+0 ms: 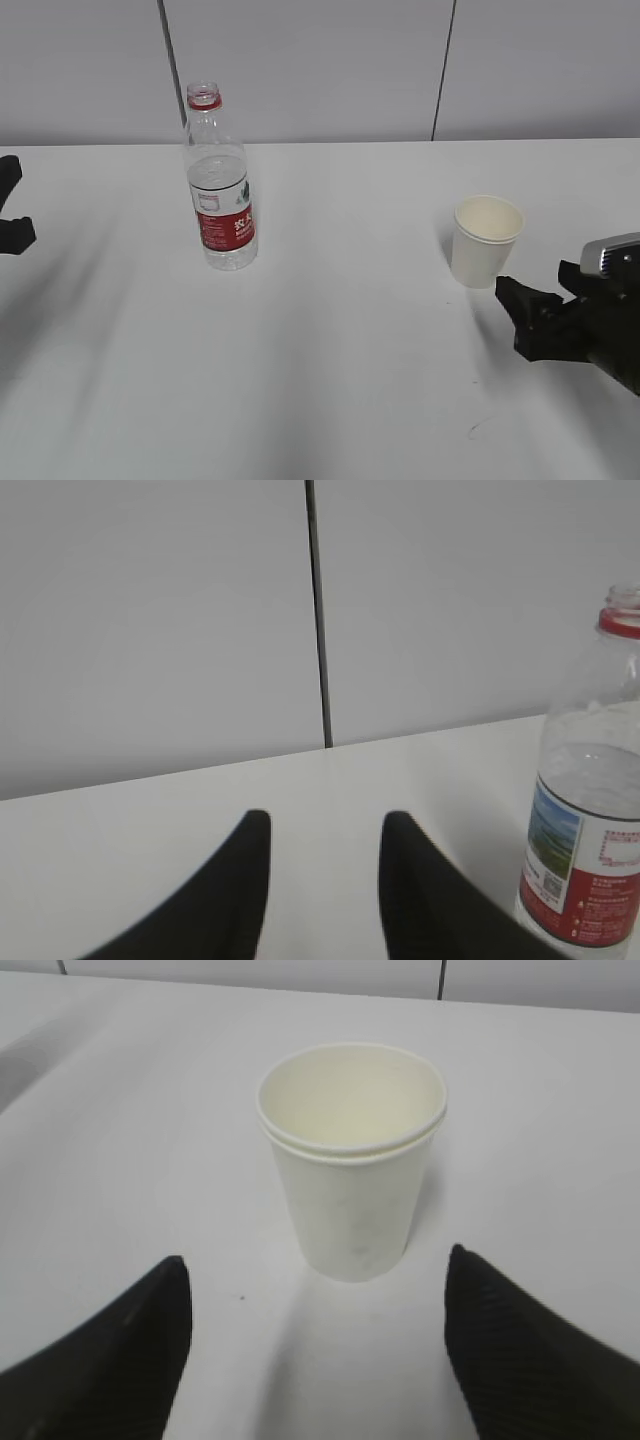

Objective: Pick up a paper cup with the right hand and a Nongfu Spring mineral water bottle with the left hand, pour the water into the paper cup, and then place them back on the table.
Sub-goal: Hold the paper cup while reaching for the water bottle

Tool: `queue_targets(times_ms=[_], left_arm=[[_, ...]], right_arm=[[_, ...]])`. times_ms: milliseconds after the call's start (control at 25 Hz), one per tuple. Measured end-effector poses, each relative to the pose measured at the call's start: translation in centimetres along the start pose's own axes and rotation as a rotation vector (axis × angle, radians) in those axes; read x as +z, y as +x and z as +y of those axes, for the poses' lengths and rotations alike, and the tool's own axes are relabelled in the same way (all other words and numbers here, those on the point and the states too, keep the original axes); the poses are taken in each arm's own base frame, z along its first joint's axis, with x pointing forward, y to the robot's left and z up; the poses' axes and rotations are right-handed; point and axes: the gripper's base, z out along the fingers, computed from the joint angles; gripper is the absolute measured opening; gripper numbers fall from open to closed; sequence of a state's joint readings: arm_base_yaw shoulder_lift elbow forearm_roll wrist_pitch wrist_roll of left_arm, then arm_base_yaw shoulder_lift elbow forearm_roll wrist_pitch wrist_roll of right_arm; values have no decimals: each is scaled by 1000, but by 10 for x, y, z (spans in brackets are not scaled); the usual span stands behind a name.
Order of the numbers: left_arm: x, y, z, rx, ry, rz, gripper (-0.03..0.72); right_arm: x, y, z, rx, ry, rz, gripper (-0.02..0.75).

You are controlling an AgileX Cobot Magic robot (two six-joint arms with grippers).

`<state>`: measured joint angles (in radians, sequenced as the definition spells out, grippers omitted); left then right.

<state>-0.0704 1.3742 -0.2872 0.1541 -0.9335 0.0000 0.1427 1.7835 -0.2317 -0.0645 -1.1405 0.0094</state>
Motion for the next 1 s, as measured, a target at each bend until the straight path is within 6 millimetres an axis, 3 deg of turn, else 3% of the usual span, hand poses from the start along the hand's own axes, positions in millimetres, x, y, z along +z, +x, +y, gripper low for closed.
queue_targets(times_ms=[400,1000], left_arm=[[0,-2,0,1,1,-26,239],[0,-5,0,1,1,-55,239]], right_arm=[[25,-1,-1,-3,-5,-12,603],[76,13,-8,20,42,1,605]])
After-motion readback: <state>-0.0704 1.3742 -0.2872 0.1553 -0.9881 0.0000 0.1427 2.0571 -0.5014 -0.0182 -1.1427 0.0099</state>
